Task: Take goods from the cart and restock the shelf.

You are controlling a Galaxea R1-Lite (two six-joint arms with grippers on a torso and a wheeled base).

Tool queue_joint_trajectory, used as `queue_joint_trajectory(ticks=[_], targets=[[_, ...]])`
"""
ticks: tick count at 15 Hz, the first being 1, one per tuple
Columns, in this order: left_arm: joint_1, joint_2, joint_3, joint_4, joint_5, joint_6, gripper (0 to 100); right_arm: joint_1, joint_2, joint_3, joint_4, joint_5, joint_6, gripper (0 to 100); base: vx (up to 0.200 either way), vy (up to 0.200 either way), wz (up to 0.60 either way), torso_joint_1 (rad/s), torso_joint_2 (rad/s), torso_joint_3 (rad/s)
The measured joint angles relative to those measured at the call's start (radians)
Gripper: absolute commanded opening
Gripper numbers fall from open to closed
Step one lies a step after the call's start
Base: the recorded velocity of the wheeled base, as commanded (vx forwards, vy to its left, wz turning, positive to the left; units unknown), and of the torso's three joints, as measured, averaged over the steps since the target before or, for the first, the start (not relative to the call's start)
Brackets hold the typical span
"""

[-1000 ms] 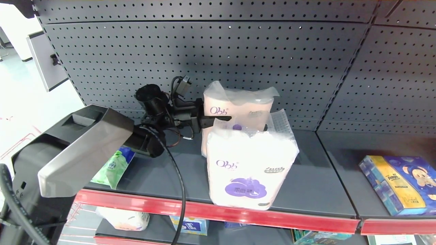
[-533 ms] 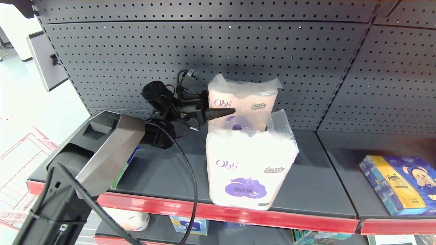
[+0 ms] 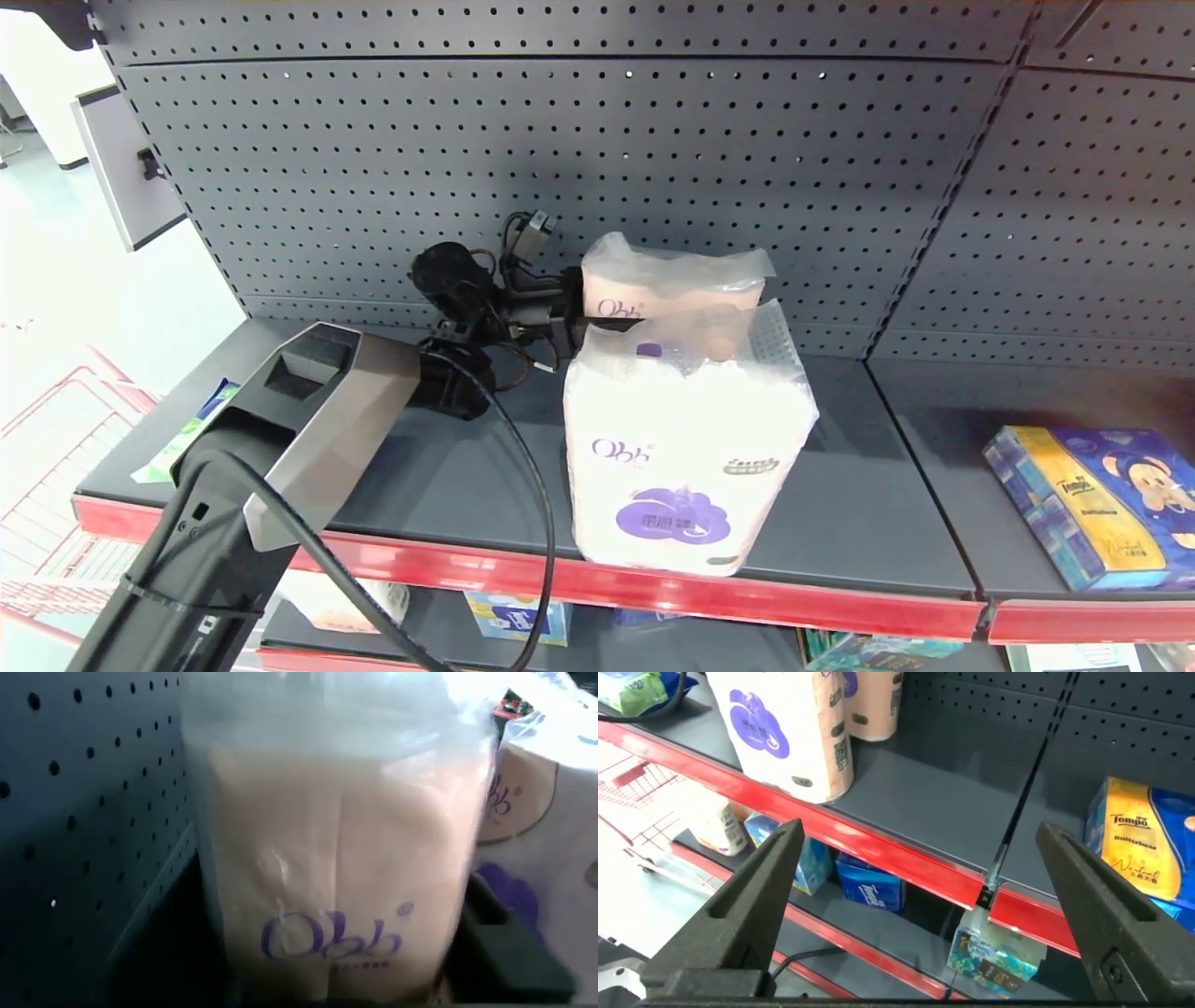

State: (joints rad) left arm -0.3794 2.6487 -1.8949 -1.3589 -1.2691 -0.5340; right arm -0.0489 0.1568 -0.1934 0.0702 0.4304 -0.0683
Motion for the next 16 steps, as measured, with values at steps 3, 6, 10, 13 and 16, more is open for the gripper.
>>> queue_joint_trajectory(ticks=[3, 6, 10, 13, 16], targets=[[0.0, 0.0, 0.004, -0.016, -0.001, -0.003, 100, 0.0, -0.001, 0.001, 0.0, -0.002, 0.0, 100, 0.0, 0.0, 0.0, 0.0, 0.0, 0.0], [0.001, -0.003, 0.011, -0.033, -0.002, -0.053, 100, 0.001, -0.001, 0.002, 0.0, -0.013, 0.0, 100, 0.0, 0.0, 0.0, 0.0, 0.0, 0.0], [0.005, -0.019, 0.021, -0.069, -0.004, -0.111, 100, 0.001, -0.001, -0.001, 0.0, -0.014, 0.0, 100, 0.0, 0.0, 0.0, 0.0, 0.0, 0.0], [0.005, -0.053, 0.111, -0.082, -0.003, -0.145, 100, 0.0, -0.001, 0.0, 0.0, -0.014, 0.0, 100, 0.0, 0.0, 0.0, 0.0, 0.0, 0.0], [0.011, -0.099, 0.243, -0.169, -0.003, -0.16, 100, 0.0, -0.003, 0.004, 0.001, -0.013, 0.0, 100, 0.0, 0.0, 0.0, 0.0, 0.0, 0.0]])
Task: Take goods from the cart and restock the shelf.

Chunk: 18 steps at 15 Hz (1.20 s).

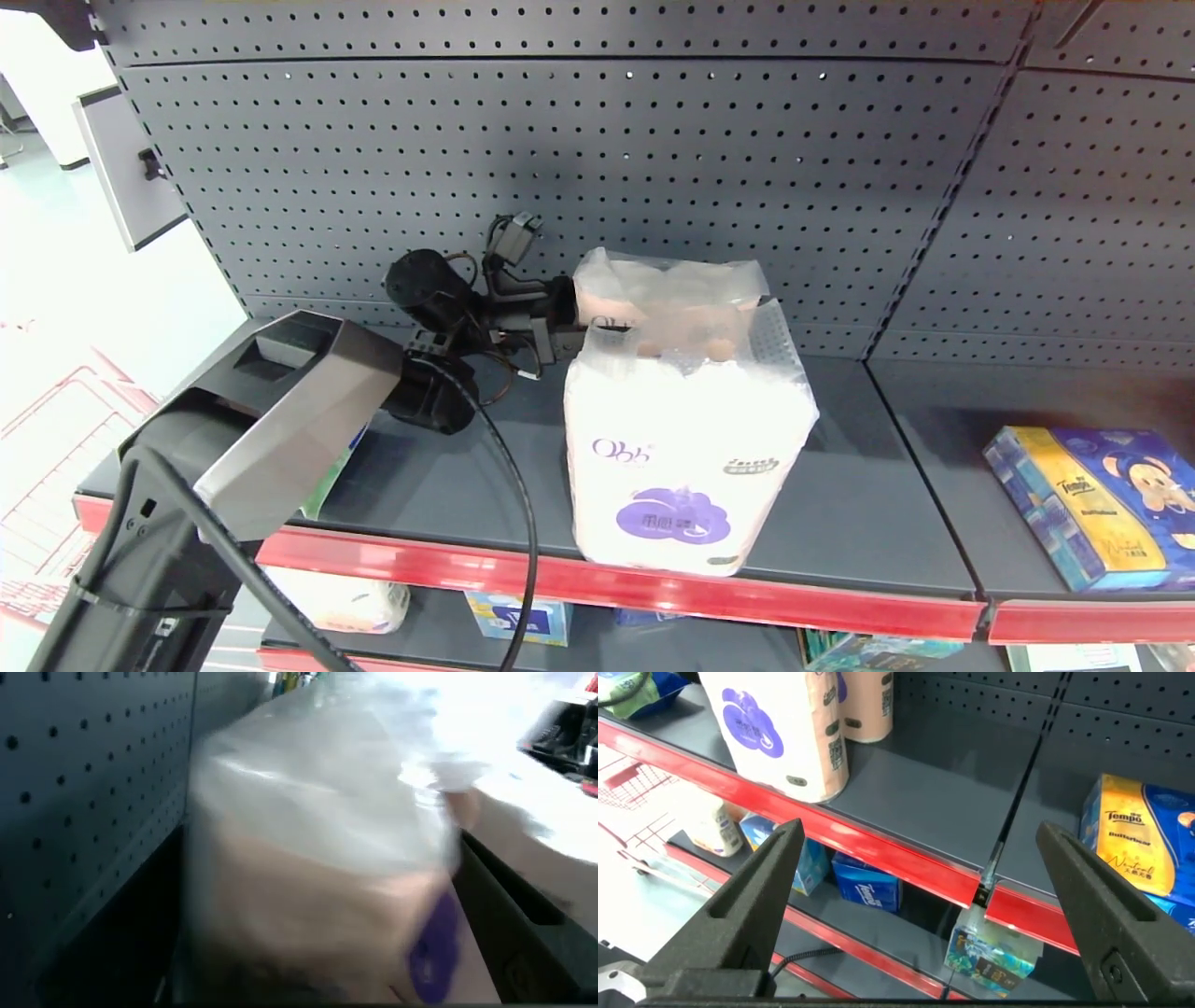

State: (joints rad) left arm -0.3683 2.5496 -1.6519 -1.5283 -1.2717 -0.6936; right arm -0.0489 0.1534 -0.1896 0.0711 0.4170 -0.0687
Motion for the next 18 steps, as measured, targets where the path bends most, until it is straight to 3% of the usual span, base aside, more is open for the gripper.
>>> queue_joint_trajectory(ticks=[5, 13, 18], targets=[[0.015, -0.029, 0.1, -0.041, 0.0, -0.002, 100, 0.0, -0.001, 0.001, 0.0, 0.0, 0.0, 100, 0.0, 0.0, 0.0, 0.0, 0.0, 0.0], [0.051, -0.06, 0.157, -0.041, 0.0, 0.004, 100, 0.0, -0.004, 0.003, -0.001, 0.0, 0.0, 100, 0.0, 0.0, 0.0, 0.0, 0.0, 0.0], [0.063, -0.122, 0.307, -0.041, 0.0, 0.064, 100, 0.0, -0.004, 0.004, -0.001, -0.001, 0.0, 100, 0.0, 0.0, 0.0, 0.0, 0.0, 0.0]])
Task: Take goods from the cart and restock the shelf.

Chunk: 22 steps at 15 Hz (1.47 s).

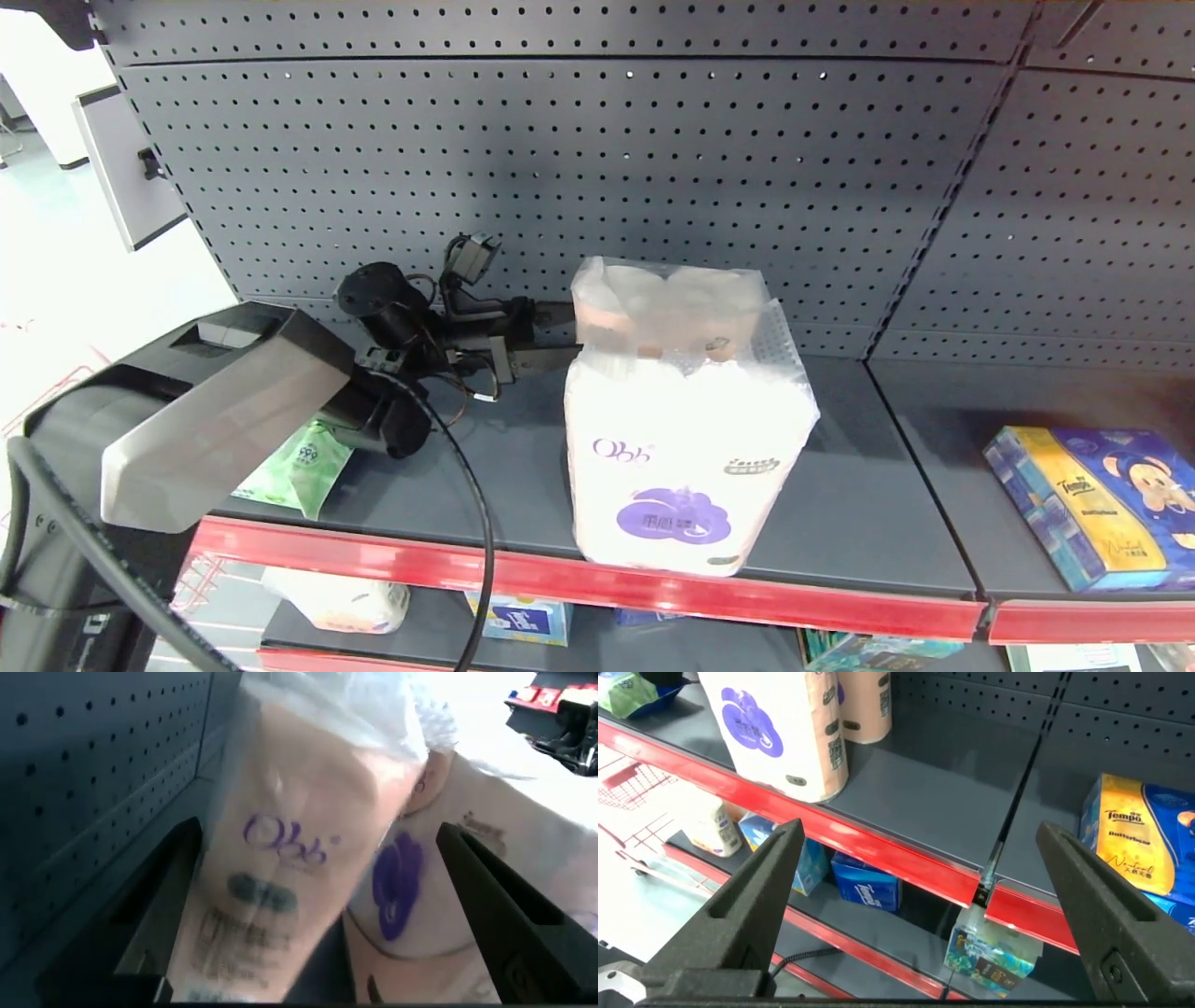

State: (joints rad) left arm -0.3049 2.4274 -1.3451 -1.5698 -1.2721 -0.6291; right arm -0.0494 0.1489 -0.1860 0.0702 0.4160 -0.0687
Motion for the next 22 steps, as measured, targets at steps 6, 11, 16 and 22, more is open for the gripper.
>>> queue_joint_trajectory(ticks=[6, 11, 16, 22], targets=[[0.029, -0.059, 0.131, 0.0, -0.001, 0.087, 100, 0.0, -0.001, 0.0, 0.0, 0.001, 0.0, 100, 0.0, 0.0, 0.0, 0.0, 0.0, 0.0], [0.076, -0.099, 0.203, 0.0, -0.001, 0.121, 100, 0.0, -0.002, 0.0, 0.0, 0.003, 0.0, 100, 0.0, 0.0, 0.0, 0.0, 0.0, 0.0], [0.088, -0.134, 0.284, 0.0, -0.001, 0.167, 100, 0.0, -0.002, 0.0, 0.0, 0.002, -0.001, 100, 0.0, 0.0, 0.0, 0.0, 0.0, 0.0], [0.118, -0.203, 0.423, 0.0, -0.011, 0.226, 100, 0.0, -0.003, 0.011, 0.0, 0.005, -0.001, 100, 0.0, 0.0, 0.0, 0.0, 0.0, 0.0]])
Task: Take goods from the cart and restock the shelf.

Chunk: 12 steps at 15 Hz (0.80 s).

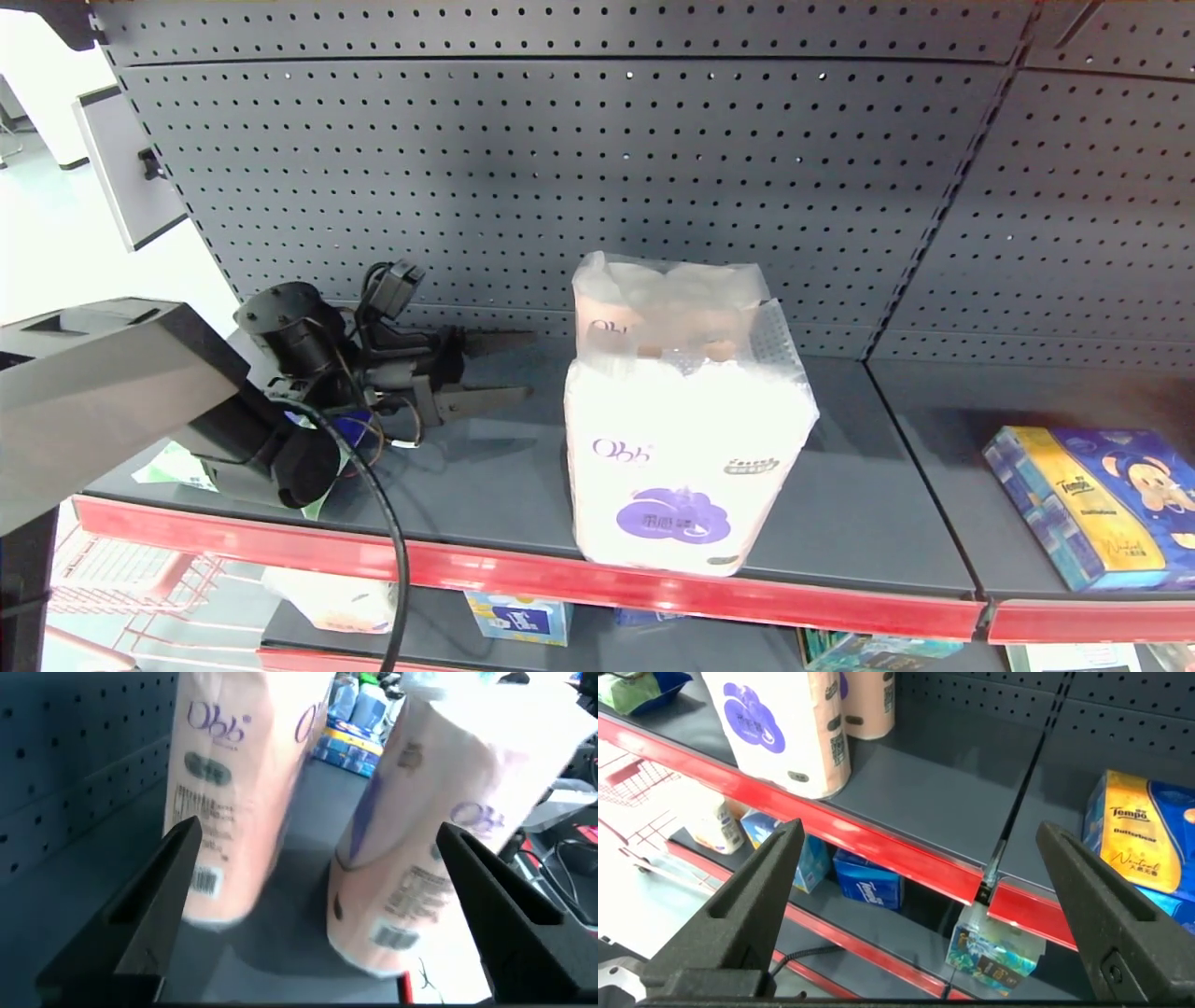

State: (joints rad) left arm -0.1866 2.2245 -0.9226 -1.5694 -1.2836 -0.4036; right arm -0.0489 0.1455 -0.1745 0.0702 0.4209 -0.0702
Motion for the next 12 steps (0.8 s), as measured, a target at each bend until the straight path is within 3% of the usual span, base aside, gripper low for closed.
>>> queue_joint_trajectory(ticks=[4, 9, 12], targets=[[0.019, -0.076, 0.132, 0.0, 0.003, 0.038, 100, 0.0, 0.0, 0.011, 0.0, -0.001, 0.0, 100, 0.0, 0.0, 0.0, 0.0, 0.0, 0.0], [0.055, -0.263, 0.342, 0.0, 0.033, 0.045, 100, 0.0, 0.001, 0.023, 0.0, -0.004, 0.0, 100, 0.0, 0.0, 0.0, 0.0, 0.0, 0.0], [0.107, -0.387, 0.458, -0.001, 0.049, 0.045, 100, -0.001, 0.001, 0.007, -0.001, -0.018, 0.0, 100, 0.0, 0.0, 0.0, 0.0, 0.0, 0.0]])
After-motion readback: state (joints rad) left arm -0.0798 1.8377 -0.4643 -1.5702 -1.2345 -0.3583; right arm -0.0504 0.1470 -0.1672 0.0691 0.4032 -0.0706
